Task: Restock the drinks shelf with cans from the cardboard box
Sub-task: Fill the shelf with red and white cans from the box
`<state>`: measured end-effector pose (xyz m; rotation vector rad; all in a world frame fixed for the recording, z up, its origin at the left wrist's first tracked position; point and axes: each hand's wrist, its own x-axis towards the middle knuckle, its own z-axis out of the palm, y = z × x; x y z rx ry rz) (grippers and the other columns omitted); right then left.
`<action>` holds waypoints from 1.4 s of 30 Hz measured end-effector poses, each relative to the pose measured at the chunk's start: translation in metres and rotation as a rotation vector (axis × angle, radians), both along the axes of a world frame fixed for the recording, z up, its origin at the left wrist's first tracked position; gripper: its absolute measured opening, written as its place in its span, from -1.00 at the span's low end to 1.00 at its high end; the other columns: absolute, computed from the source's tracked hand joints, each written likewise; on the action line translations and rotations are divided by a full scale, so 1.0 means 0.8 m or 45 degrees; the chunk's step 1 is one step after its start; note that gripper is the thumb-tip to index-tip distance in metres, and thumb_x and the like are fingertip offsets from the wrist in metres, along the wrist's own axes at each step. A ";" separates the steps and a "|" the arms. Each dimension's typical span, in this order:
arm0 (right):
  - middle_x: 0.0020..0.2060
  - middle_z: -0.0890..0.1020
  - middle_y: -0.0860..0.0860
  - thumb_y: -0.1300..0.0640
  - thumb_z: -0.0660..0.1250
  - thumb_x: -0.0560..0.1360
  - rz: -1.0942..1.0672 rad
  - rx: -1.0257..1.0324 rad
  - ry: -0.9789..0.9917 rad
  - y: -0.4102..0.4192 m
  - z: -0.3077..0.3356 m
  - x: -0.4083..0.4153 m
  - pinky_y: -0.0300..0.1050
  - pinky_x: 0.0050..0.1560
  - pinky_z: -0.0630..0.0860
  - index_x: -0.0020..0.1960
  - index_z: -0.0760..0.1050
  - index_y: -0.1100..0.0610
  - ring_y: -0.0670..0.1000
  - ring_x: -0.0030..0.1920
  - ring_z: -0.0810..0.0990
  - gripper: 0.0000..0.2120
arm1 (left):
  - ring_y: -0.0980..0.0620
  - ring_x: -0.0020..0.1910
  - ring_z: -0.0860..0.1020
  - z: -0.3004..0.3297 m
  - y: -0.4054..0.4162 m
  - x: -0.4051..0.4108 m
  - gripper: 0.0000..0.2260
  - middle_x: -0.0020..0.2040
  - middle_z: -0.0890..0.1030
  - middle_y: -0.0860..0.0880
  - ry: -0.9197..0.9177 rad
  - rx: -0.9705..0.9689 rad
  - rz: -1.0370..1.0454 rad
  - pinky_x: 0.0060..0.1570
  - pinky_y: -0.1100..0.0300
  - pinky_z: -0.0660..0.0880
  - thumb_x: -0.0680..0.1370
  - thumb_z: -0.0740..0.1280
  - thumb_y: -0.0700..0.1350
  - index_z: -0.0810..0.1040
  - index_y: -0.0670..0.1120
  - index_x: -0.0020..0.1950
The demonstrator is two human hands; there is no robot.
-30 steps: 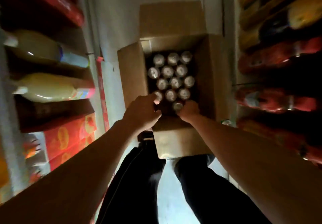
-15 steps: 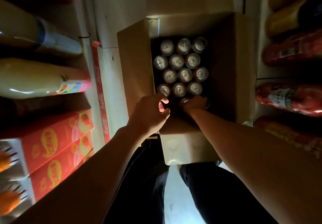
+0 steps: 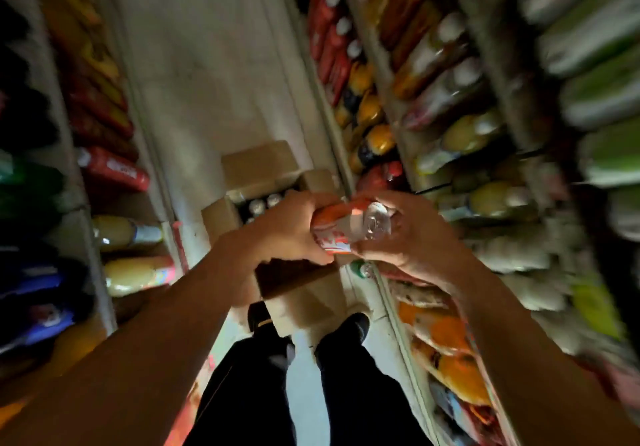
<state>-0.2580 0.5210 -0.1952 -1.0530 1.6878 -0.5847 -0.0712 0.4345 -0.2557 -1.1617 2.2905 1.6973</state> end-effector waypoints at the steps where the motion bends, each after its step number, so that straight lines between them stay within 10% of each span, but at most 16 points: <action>1: -0.14 0.68 -0.07 0.04 0.61 0.15 -0.031 -0.071 0.036 0.008 0.058 -0.006 -0.18 -0.12 0.58 0.09 0.59 -0.02 -0.16 -0.16 0.64 -0.48 | 0.29 -0.16 0.63 0.053 0.002 -0.015 -0.45 -0.12 0.67 0.18 0.051 -0.054 -0.019 -0.12 0.20 0.60 0.15 0.62 -0.07 0.55 0.11 0.09; 4: -0.02 0.67 -0.08 -0.01 0.59 0.17 -0.219 -0.285 0.057 0.035 0.180 -0.025 -0.06 -0.02 0.64 0.17 0.53 -0.08 -0.10 -0.04 0.66 -0.41 | 0.40 -0.22 0.60 0.175 0.010 -0.057 -0.54 -0.22 0.67 0.19 0.259 -0.151 0.063 -0.23 0.44 0.48 0.17 0.65 -0.17 0.60 0.03 -0.01; 8: -0.07 0.72 -0.04 0.06 0.69 0.18 -0.595 -0.458 0.068 0.092 0.296 -0.042 0.14 -0.12 0.67 0.17 0.54 0.03 -0.01 -0.10 0.71 -0.38 | 0.24 -0.09 0.66 0.304 0.052 -0.125 -0.49 -0.09 0.71 0.11 0.550 -0.170 0.106 -0.08 0.24 0.61 0.18 0.62 -0.03 0.60 0.15 0.09; 17: -0.27 0.71 -0.10 0.10 0.62 0.29 -1.223 -0.745 0.400 0.226 0.415 -0.118 -0.39 -0.30 0.49 -0.05 0.62 0.07 -0.22 -0.28 0.66 -0.71 | 0.17 0.07 0.63 0.446 0.165 -0.290 -0.44 0.09 0.66 0.11 0.911 -0.249 -0.374 0.05 0.10 0.61 0.29 0.59 -0.05 0.51 0.11 0.24; 25: -0.12 0.65 -0.07 0.13 0.61 0.26 -1.539 -0.484 0.594 0.279 0.387 -0.248 -0.18 -0.18 0.57 0.09 0.55 0.07 -0.11 -0.17 0.62 -0.56 | -0.04 0.29 0.49 0.435 0.179 -0.369 -0.52 0.35 0.50 -0.03 0.442 -1.002 -0.719 0.27 0.11 0.45 0.51 0.39 0.07 0.46 -0.03 0.39; 31: 0.00 0.62 0.06 0.39 0.58 0.25 -1.626 -0.640 0.469 0.280 0.357 -0.295 -0.37 -0.15 0.59 0.22 0.51 0.27 -0.02 -0.03 0.60 -0.43 | -0.07 0.29 0.46 0.431 0.174 -0.390 -0.63 0.36 0.47 0.02 0.225 -1.156 -0.887 0.26 0.08 0.44 0.56 0.26 0.03 0.50 0.01 0.36; 42: 0.03 0.67 -0.01 -0.05 0.62 0.16 -1.752 -0.385 0.619 0.276 0.342 -0.321 -0.10 0.05 0.58 0.17 0.54 0.06 -0.01 0.03 0.64 -0.38 | -0.01 0.34 0.43 0.436 0.161 -0.397 -0.62 0.39 0.45 0.06 0.189 -1.080 -0.951 0.31 0.12 0.40 0.57 0.28 0.04 0.49 0.02 0.38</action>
